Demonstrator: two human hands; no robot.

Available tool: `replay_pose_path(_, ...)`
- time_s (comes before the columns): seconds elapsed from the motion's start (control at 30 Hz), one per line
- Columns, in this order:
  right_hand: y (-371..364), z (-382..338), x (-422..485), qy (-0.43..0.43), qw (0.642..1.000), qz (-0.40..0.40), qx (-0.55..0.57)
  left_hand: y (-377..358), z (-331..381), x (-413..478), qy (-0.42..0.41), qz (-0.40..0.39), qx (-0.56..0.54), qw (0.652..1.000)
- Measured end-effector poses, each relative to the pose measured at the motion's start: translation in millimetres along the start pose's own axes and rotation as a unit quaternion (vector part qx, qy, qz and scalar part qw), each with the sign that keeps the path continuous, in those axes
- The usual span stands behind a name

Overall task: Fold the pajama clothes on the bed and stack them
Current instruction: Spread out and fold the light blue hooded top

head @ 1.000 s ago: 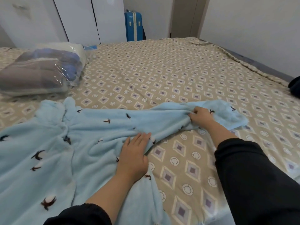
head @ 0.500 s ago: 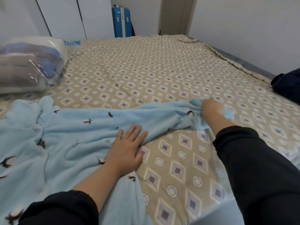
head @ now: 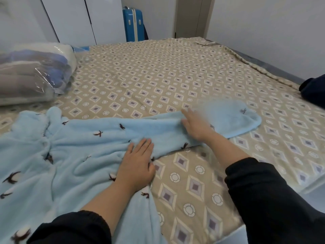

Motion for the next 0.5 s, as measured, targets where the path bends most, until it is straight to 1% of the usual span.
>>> replay_pose_path(0.03, -17, -10, -15, 0.039, 0.998, -0.031, -0.034, 0, -4, 1, 0.026, 0.002, 0.021, 0.999)
replay_pose_path(0.07, -27, -9, -24, 0.034, 0.997, -0.046, -0.052, -2, -7, 1, 0.046, -0.001, 0.040, 0.998)
replay_pose_path(0.13, -28, -1, -27, -0.037, 0.997, -0.043, -0.052, -3, -10, -1, 0.071, -0.009, 0.064, 0.995)
replay_pose_path(0.2, -26, -5, -30, -0.108, 0.991, -0.058, -0.045, -2, -9, -4, 0.085, -0.020, 0.070, 0.994)
replay_pose_path(0.23, -26, -12, -35, -0.126, 0.989, -0.067, -0.043, -1, -9, -8, 0.091, -0.025, 0.066, 0.993)
replay_pose_path(0.27, -28, -22, -41, -0.126, 0.988, -0.076, -0.041, 0, -10, -13, 0.097, -0.031, 0.058, 0.993)
replay_pose_path(0.37, -36, -53, -67, -0.092, 0.992, -0.089, -0.024, 6, -15, -36, 0.097, -0.051, 0.034, 0.993)
replay_pose_path(0.43, -36, -71, -79, -0.070, 0.991, -0.112, -0.032, 16, -18, -52, 0.077, -0.059, 0.031, 0.995)
replay_pose_path(0.5, -35, -96, -89, -0.029, 0.987, -0.148, -0.050, 24, -20, -70, 0.048, -0.087, 0.032, 0.994)
Point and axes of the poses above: each hand's wrist, its own x-axis towards the middle knuckle, its own y-axis out of the back of the hand, z = x × y, the point moved 8 cm from there along x, towards the middle knuckle, and after that the axes turned 6 degrees about z, right-handed, at the moved point
